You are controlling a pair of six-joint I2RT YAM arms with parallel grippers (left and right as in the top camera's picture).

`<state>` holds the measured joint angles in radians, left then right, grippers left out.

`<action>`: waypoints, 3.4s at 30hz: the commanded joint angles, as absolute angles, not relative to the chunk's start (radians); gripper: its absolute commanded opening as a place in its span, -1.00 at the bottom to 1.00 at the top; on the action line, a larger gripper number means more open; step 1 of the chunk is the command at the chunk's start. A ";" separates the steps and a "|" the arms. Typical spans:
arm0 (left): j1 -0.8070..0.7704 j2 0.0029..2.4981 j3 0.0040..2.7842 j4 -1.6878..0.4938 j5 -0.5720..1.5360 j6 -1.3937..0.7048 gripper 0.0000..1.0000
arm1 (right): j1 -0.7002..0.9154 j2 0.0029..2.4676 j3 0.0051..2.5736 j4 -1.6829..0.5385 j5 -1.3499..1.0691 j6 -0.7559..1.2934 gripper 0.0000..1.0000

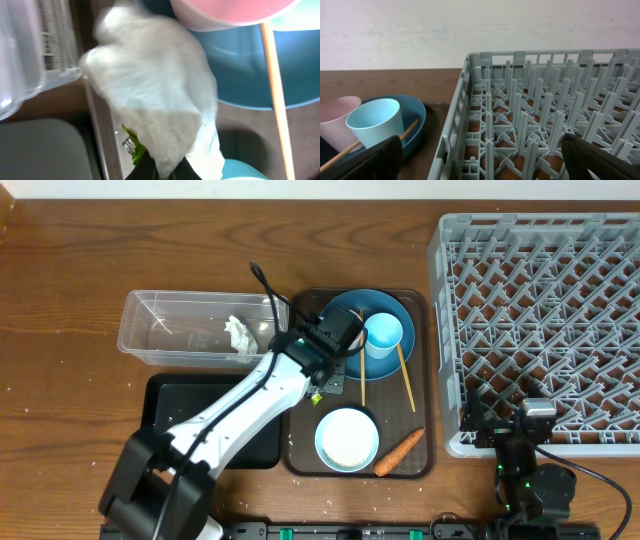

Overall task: Sort waste into correct bins and load items into the dishwasher rack
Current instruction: 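Drop the tissue and wrapper into the clear bin with the left gripper, then move the left gripper to the light-blue rice bowl and grip its rim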

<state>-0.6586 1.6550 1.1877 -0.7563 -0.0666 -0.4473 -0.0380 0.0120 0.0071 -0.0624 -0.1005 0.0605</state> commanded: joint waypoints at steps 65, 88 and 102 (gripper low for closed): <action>-0.193 1.502 1.205 -0.722 -0.163 -0.543 -0.10 | -0.042 0.007 0.006 -0.064 -0.101 0.063 0.99; -0.917 1.370 1.180 -1.086 0.050 -0.704 -0.39 | -0.042 0.007 0.006 -0.064 -0.101 0.063 0.99; -1.074 1.485 1.179 -1.084 -0.073 -0.784 0.01 | -0.042 0.007 0.006 -0.065 -0.101 0.063 0.99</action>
